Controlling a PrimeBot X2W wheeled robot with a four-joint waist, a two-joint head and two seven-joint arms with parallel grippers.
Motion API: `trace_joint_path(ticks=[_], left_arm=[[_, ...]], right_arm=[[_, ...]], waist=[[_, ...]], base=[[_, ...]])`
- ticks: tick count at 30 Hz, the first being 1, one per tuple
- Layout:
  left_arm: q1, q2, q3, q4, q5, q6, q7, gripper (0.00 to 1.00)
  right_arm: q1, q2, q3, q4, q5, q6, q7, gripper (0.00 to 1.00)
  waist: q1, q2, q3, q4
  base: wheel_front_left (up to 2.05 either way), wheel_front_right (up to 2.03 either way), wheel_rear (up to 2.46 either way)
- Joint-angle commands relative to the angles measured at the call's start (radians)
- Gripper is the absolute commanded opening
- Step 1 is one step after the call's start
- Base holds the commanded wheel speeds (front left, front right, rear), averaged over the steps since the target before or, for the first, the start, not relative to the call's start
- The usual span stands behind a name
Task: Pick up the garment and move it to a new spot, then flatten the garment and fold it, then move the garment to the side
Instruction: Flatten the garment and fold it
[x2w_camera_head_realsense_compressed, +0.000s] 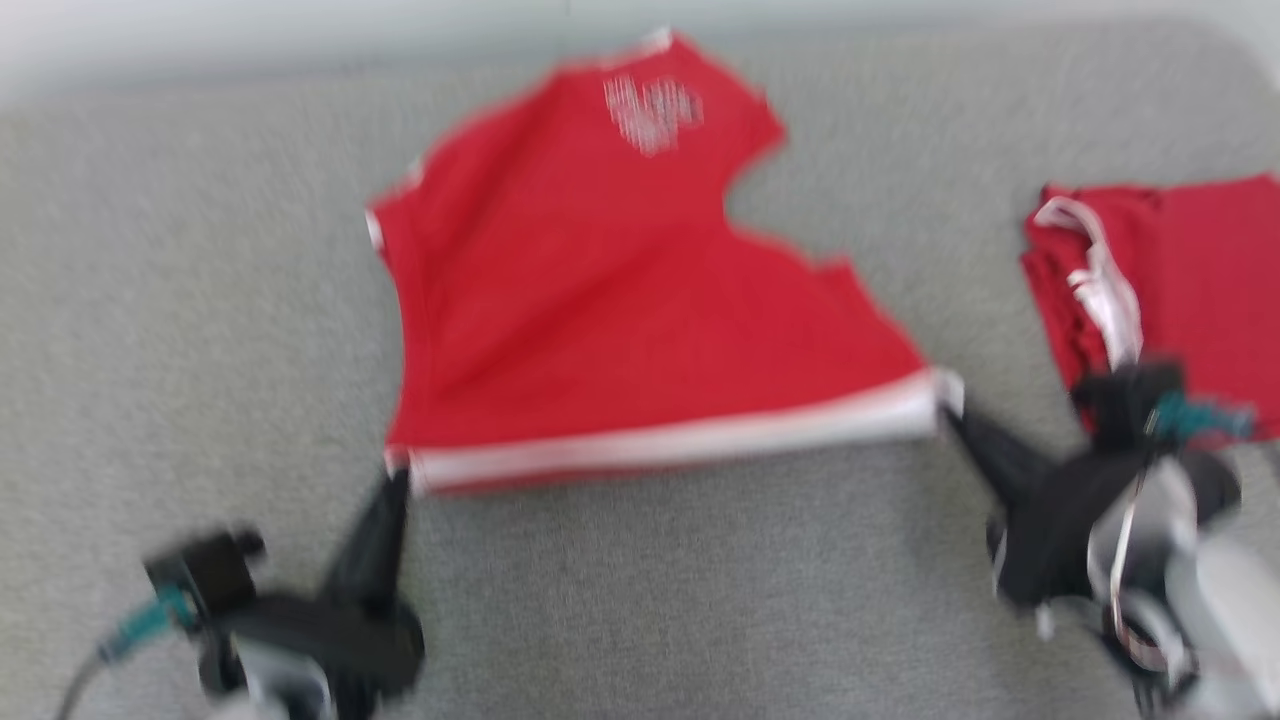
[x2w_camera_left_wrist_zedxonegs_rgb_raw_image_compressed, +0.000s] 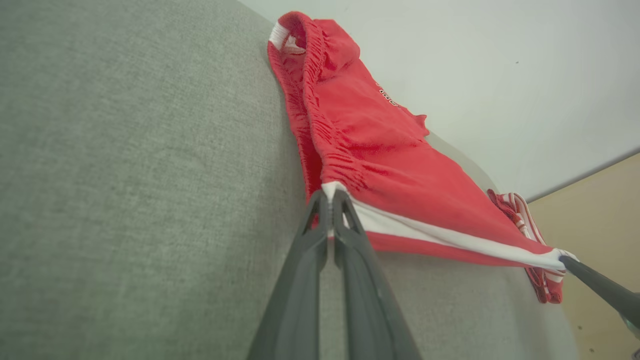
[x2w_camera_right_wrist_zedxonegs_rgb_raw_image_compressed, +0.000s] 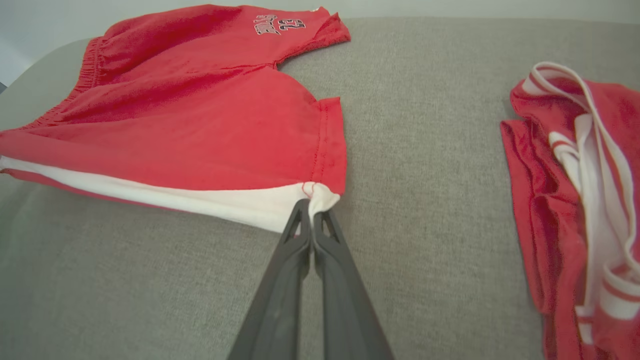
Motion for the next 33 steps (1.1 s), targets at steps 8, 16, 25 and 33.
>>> trace_joint_path(ticks=[8,16,25,33], left_arm=[[0.268,0.059,-0.068,-0.113,0.003,0.084,0.125,0.00],[0.437,0.119,-0.091,-0.256,-0.003,0.166,0.206,0.00],[0.390,0.084,-0.091,-0.349,-0.013,0.190,0.216,0.00],[0.207,0.017,-0.092,-0.288,-0.016,0.167,0.214,0.00]], right_arm=[[0.385,0.057,-0.131,-0.202,-0.034,-0.003,0.332,0.00],[0.593,0.122,-0.251,-0.352,-0.120,-0.003,0.512,0.00],[0.468,0.109,-0.297,-0.393,-0.186,-0.003,0.468,0.00],[0.164,0.061,-0.215,-0.208,-0.197,-0.003,0.362,0.00]], waist=[[0.0005,0.0003,-0.212,-0.009],[0.0005,0.0003,-0.248,-0.003],[0.0005,0.0003,-0.233,0.028],[0.0005,0.0003,-0.167,0.064]], base=[[0.00,0.00,0.00],[0.00,0.00,0.00],[0.00,0.00,0.00],[0.00,0.00,0.00]])
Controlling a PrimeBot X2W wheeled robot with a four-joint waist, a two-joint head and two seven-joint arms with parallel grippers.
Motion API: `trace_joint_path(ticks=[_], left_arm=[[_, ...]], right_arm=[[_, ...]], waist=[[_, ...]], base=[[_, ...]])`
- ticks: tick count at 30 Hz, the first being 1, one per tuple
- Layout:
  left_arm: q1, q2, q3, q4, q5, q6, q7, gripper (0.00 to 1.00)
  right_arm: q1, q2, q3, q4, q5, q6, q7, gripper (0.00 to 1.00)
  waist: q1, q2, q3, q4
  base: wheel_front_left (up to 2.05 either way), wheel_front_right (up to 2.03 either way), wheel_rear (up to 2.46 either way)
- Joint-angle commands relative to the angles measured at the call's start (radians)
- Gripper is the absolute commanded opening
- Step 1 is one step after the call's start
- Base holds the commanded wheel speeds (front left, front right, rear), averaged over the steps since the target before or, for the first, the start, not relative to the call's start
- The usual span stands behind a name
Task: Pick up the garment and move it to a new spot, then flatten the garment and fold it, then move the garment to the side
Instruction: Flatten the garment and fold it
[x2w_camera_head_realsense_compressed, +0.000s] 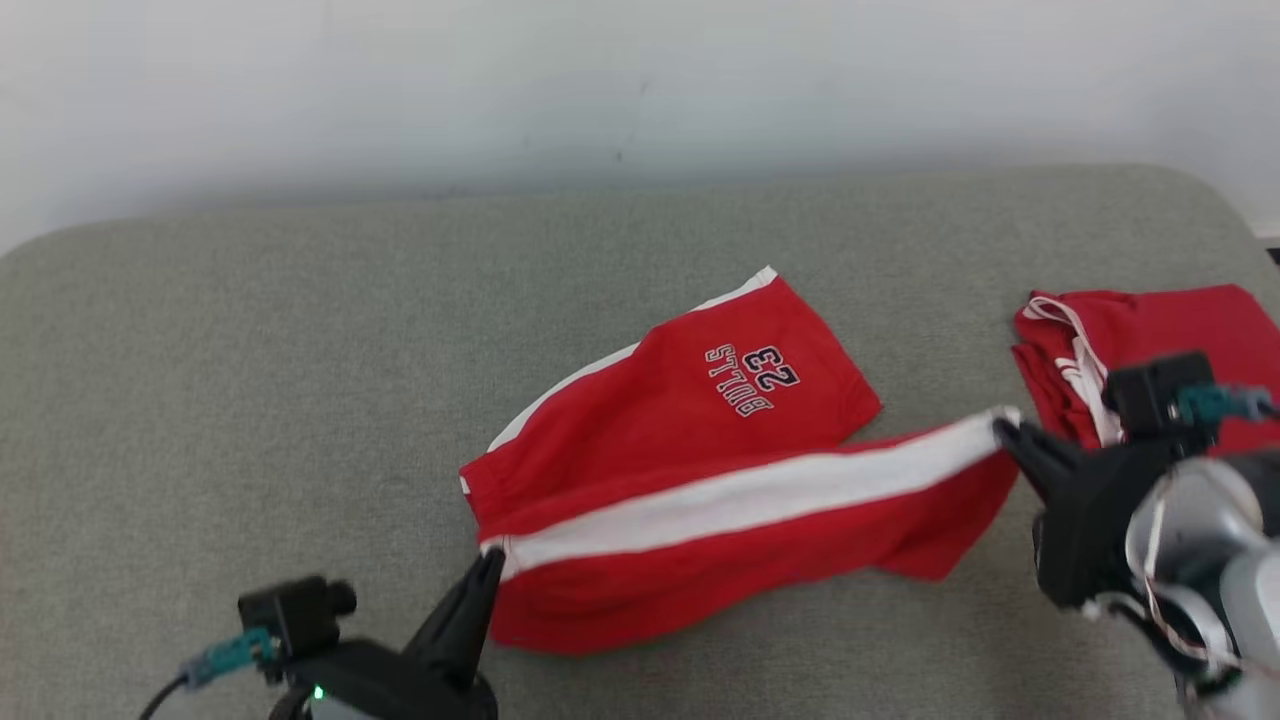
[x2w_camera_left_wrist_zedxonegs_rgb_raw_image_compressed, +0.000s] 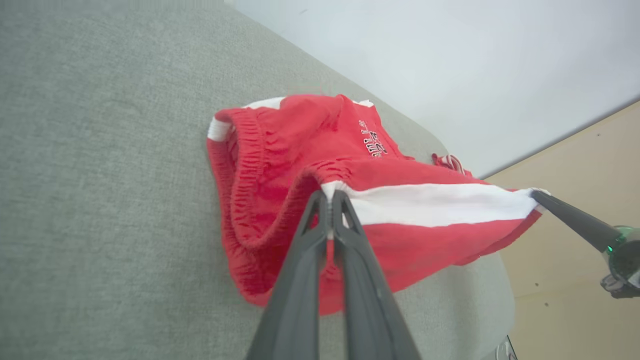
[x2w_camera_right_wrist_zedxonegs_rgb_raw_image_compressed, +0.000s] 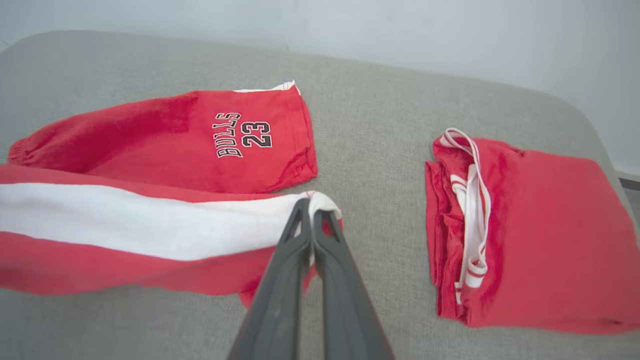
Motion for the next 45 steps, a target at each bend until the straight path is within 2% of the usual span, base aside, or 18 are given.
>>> trace_joint_path(ticks=[1,11,19,25,28,29,30,38,41,45], left_arm=[[-0.037,-0.011,0.003,0.016,0.005,-0.004,-0.007,0.00],[-0.305,-0.099,0.007,0.194,0.072,0.018,-0.068,0.00],[-0.433,-0.157,0.002,0.303,0.084,0.001,-0.118,0.00],[-0.467,-0.175,0.000,0.361,0.074,-0.021,-0.148,0.00],[-0.480,-0.179,-0.003,0.377,0.079,-0.025,-0.165,0.00],[-0.483,-0.180,-0.005,0.381,0.082,-0.031,-0.171,0.49],[-0.482,-0.182,-0.009,0.387,0.081,-0.034,-0.174,1.00],[-0.481,-0.174,-0.012,0.421,0.121,-0.038,-0.249,1.00],[-0.456,-0.156,0.011,0.426,0.155,-0.021,-0.286,1.00],[-0.394,-0.118,0.081,0.383,0.261,0.015,-0.308,1.00]], right_arm=[[-0.046,-0.007,0.017,0.031,-0.010,-0.003,-0.023,0.00],[-0.423,-0.017,0.129,0.408,-0.060,-0.003,-0.248,0.00],[-0.637,0.010,0.212,0.637,-0.073,-0.003,-0.384,0.00],[-0.724,0.032,0.260,0.772,-0.063,-0.003,-0.456,0.00],[-0.753,0.038,0.285,0.824,-0.050,-0.003,-0.481,0.41],[-0.760,0.040,0.294,0.841,-0.043,-0.003,-0.484,1.00],[-0.765,0.043,0.302,0.854,-0.038,-0.003,-0.492,1.00],[-0.782,0.049,0.360,0.917,0.030,-0.003,-0.530,1.00],[-0.773,0.052,0.370,0.935,0.075,-0.003,-0.515,1.00],[-0.734,0.032,0.379,0.966,0.148,-0.003,-0.472,1.00]], waist=[[-0.0001,0.0000,0.042,0.026],[-0.0001,0.0000,0.186,0.118],[-0.0001,0.0000,0.269,0.166],[-0.0001,0.0000,0.285,0.184],[-0.0001,0.0000,0.285,0.188],[-0.0001,0.0000,0.284,0.188],[-0.0001,0.0000,0.282,0.189],[-0.0001,0.0000,0.240,0.182],[-0.0001,0.0000,0.214,0.172],[-0.0001,0.0000,0.175,0.167]], base=[[0.00,0.00,0.00],[0.00,0.00,0.00],[0.00,0.00,0.00],[0.00,0.00,0.00],[0.00,0.00,0.00],[0.00,0.00,0.00],[0.00,0.00,0.00],[0.00,0.00,0.00],[0.00,0.00,0.00],[0.00,0.00,0.00]])
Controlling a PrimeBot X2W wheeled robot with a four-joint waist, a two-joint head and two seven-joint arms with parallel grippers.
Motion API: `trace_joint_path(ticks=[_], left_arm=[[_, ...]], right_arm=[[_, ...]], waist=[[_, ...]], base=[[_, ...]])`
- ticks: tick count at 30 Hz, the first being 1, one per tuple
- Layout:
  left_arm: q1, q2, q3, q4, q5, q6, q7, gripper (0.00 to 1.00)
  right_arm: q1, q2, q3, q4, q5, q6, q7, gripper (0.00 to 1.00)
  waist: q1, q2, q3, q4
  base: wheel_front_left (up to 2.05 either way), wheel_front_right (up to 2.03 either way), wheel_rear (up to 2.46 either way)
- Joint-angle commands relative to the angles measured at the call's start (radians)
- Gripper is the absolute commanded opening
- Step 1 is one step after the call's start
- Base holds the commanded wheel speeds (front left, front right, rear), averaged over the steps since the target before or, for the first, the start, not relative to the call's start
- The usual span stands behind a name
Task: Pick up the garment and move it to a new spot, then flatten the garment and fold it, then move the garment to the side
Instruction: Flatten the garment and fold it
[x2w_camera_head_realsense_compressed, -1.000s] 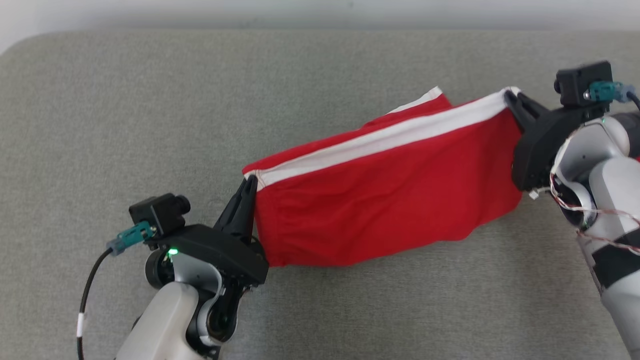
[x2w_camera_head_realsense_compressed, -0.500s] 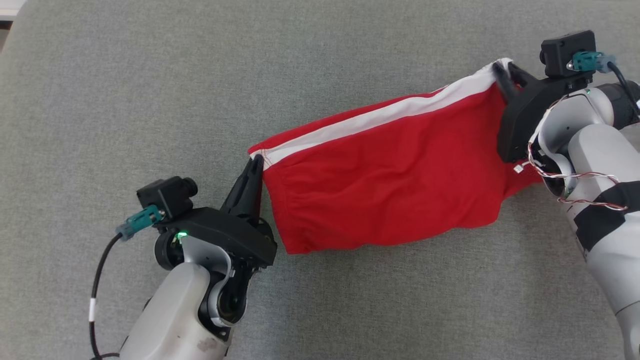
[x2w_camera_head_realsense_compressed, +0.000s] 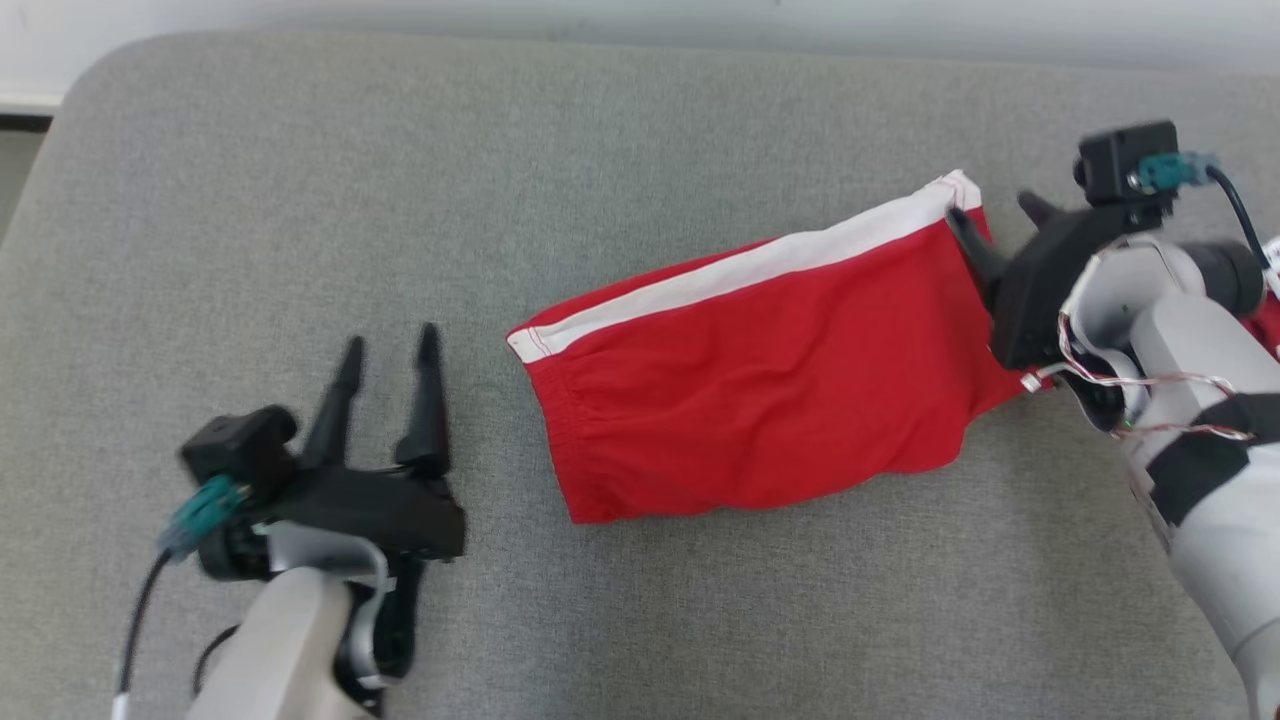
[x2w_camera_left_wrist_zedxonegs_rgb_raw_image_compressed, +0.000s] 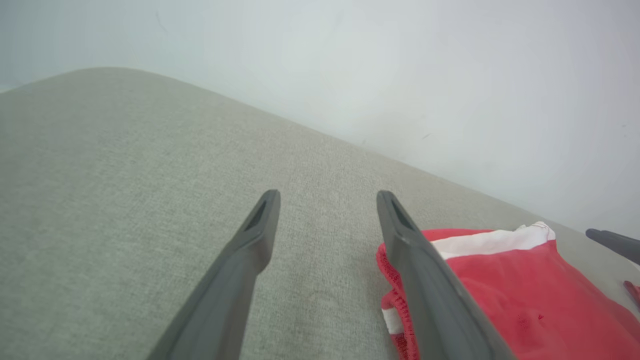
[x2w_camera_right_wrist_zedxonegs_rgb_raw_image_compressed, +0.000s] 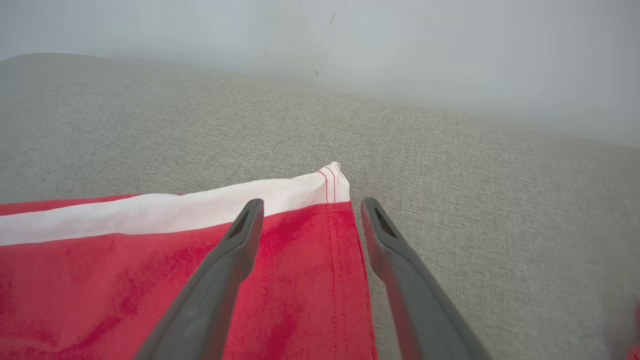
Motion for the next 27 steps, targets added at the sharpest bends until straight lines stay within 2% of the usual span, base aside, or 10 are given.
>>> trace_joint_path(ticks=[1,8,13,18,19,20,24,25,26,27], left_arm=[[0.029,0.006,0.038,-0.037,0.045,0.010,-0.006,1.00],[0.196,-0.027,0.194,-0.203,0.246,-0.016,-0.004,1.00],[0.288,-0.065,0.270,-0.287,0.335,-0.059,-0.004,1.00],[0.359,-0.093,0.317,-0.323,0.371,-0.079,-0.004,1.00],[0.373,-0.095,0.320,-0.327,0.371,-0.082,-0.004,1.00],[0.414,-0.099,0.328,-0.338,0.388,-0.089,-0.004,1.00],[0.428,-0.100,0.316,-0.340,0.374,-0.082,-0.004,1.00],[0.428,-0.100,0.314,-0.340,0.373,-0.082,-0.004,1.00],[0.427,-0.100,0.315,-0.336,0.372,-0.087,-0.004,1.00],[0.426,-0.100,0.316,-0.332,0.370,-0.088,-0.004,1.00]], right_arm=[[0.024,-0.011,-0.002,0.008,0.025,-0.003,0.009,1.00],[0.066,-0.039,-0.024,0.061,0.085,-0.003,0.018,1.00],[0.056,-0.047,-0.045,0.116,0.080,-0.003,0.005,1.00],[0.045,-0.039,-0.059,0.178,0.068,-0.003,0.003,1.00],[0.048,-0.033,-0.062,0.189,0.073,-0.003,0.011,1.00],[0.083,0.003,-0.047,0.241,0.092,-0.001,0.097,1.00],[0.119,0.041,-0.042,0.273,0.117,0.001,0.179,1.00],[0.127,0.049,-0.042,0.277,0.126,0.002,0.192,0.92],[0.133,0.054,-0.044,0.276,0.131,0.003,0.196,0.42],[0.134,0.053,-0.045,0.274,0.129,0.003,0.185,0.07]], waist=[[0.0001,0.0000,-0.026,-0.003],[0.0001,0.0000,-0.032,0.018],[0.0001,0.0000,-0.008,0.048],[0.0001,0.0000,0.013,0.076],[0.0001,0.0000,0.015,0.081],[0.0001,0.0000,0.017,0.097],[0.0001,0.0000,0.012,0.104],[0.0001,0.0000,0.010,0.105],[0.0001,0.0000,0.009,0.106],[0.0001,0.0000,0.009,0.106]], base=[[0.00,0.00,0.00],[0.00,0.00,0.00],[0.00,0.00,0.00],[0.00,0.00,0.00],[0.00,0.00,0.00],[0.00,0.00,0.00],[0.00,0.00,0.00],[0.00,0.00,0.00],[0.00,0.00,0.00],[0.00,0.00,0.00]])
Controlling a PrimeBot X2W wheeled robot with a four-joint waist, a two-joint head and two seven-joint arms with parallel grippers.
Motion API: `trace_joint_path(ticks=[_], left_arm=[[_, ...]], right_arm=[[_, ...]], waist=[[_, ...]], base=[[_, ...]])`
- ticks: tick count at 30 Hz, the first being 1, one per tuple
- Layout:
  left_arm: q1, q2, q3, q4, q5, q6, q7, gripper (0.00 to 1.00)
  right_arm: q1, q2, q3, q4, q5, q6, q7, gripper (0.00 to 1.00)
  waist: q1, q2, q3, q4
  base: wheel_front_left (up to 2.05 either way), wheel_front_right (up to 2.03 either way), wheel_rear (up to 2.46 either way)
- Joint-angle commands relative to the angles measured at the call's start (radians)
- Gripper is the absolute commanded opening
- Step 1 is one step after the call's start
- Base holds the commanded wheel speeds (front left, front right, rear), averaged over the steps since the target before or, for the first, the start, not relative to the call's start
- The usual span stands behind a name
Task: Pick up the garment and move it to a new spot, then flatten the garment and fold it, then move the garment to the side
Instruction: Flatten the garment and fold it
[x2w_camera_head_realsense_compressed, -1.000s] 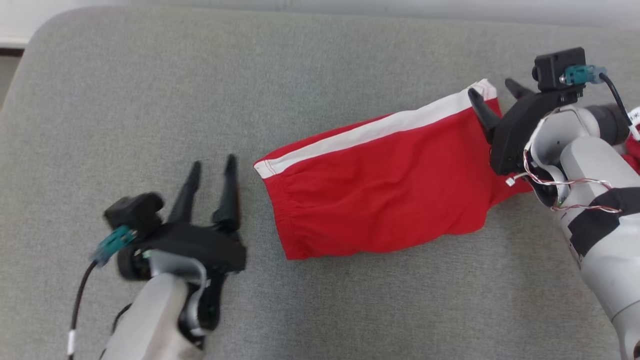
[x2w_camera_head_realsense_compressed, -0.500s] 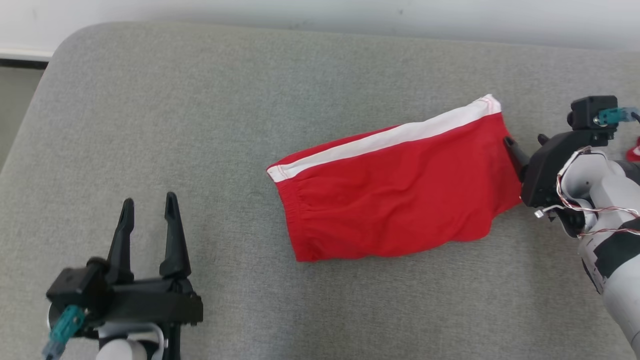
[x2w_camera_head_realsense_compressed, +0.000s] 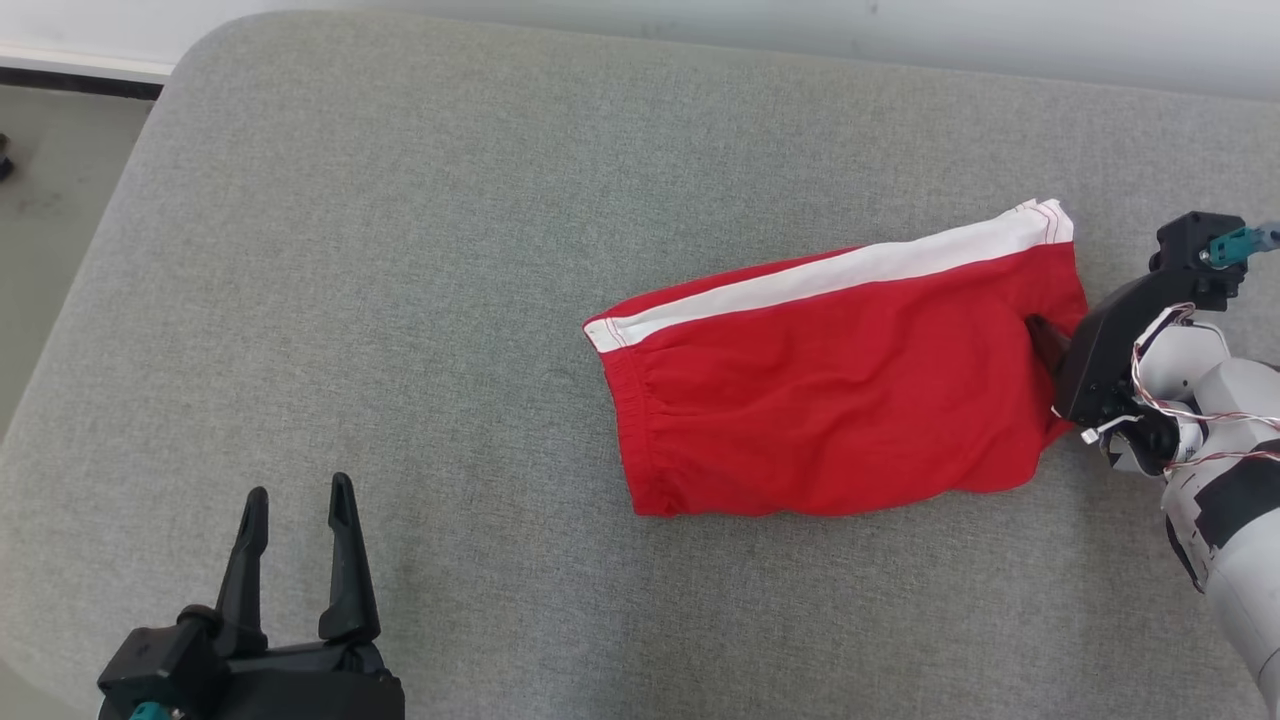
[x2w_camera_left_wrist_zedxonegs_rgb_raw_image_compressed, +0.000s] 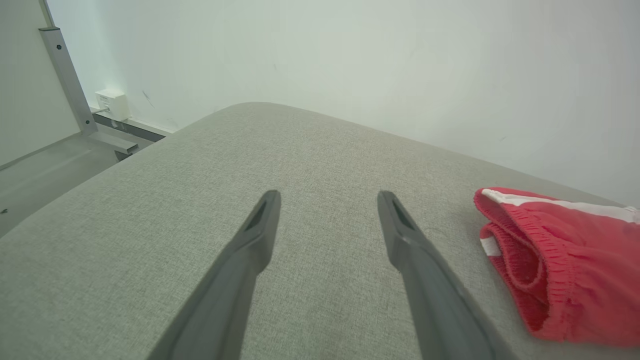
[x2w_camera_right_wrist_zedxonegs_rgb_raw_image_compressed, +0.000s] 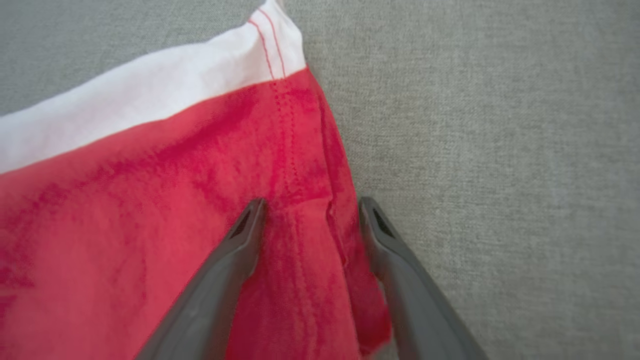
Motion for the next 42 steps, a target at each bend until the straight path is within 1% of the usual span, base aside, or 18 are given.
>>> trace_joint_path(ticks=[1,7,10,16,20,26,28,31,36,40,42], left_arm=[[0.002,-0.001,-0.002,0.003,-0.005,0.000,0.000,1.00],[0.009,-0.001,-0.018,-0.003,-0.015,0.014,0.000,1.00],[0.014,-0.001,-0.022,-0.003,-0.017,0.017,0.000,1.00],[0.024,0.000,-0.028,0.005,-0.005,0.017,0.000,1.00],[0.037,0.000,-0.020,0.007,0.015,0.016,0.000,1.00],[0.074,0.000,-0.014,0.013,0.028,0.015,0.000,1.00],[0.094,0.000,-0.009,0.010,0.027,0.022,0.000,1.00],[0.109,0.000,-0.011,0.010,0.028,0.020,0.000,1.00],[0.111,0.000,-0.016,0.010,0.015,0.024,0.000,1.00],[0.102,0.000,-0.027,0.013,0.006,0.028,0.000,1.00],[0.098,0.000,-0.033,0.016,0.006,0.029,0.000,1.00]], right_arm=[[0.094,0.061,0.024,0.041,-0.002,0.010,0.027,0.00],[0.083,0.039,0.012,0.060,-0.017,0.007,-0.022,0.00],[0.077,0.046,0.008,0.063,-0.020,0.006,-0.046,0.00],[0.073,0.025,0.003,0.065,-0.045,0.004,-0.135,0.00],[0.081,0.028,-0.013,0.048,-0.036,0.004,-0.187,0.00],[0.108,0.001,-0.013,0.032,-0.061,0.004,-0.231,0.00],[0.119,-0.021,-0.010,0.033,-0.085,0.004,-0.248,0.00],[0.123,-0.044,-0.006,0.038,-0.118,0.004,-0.258,0.00],[0.098,-0.081,0.003,0.058,-0.197,0.004,-0.285,0.00],[0.081,-0.078,0.010,0.040,-0.247,0.004,-0.302,0.00],[0.078,-0.054,0.016,0.015,-0.262,0.004,-0.300,0.00]], waist=[[0.0003,0.0002,-0.001,0.000],[0.0003,0.0002,-0.007,-0.004],[0.0003,0.0002,-0.013,-0.012],[0.0003,0.0002,-0.052,-0.032],[0.0003,0.0002,-0.095,-0.062],[0.0003,0.0002,-0.159,-0.117],[0.0003,0.0002,-0.181,-0.145],[0.0003,0.0002,-0.194,-0.165],[0.0003,0.0002,-0.207,-0.185],[0.0003,0.0002,-0.211,-0.187],[0.0003,0.0002,-0.214,-0.185]], base=[[0.00,0.00,0.00],[0.00,0.00,0.00],[0.00,0.00,0.00],[0.00,0.00,0.00],[0.00,0.00,0.00],[0.00,0.00,0.00],[0.00,0.00,0.00],[0.00,0.00,0.00],[0.00,0.00,0.00],[0.00,0.00,0.00],[0.00,0.00,0.00]])
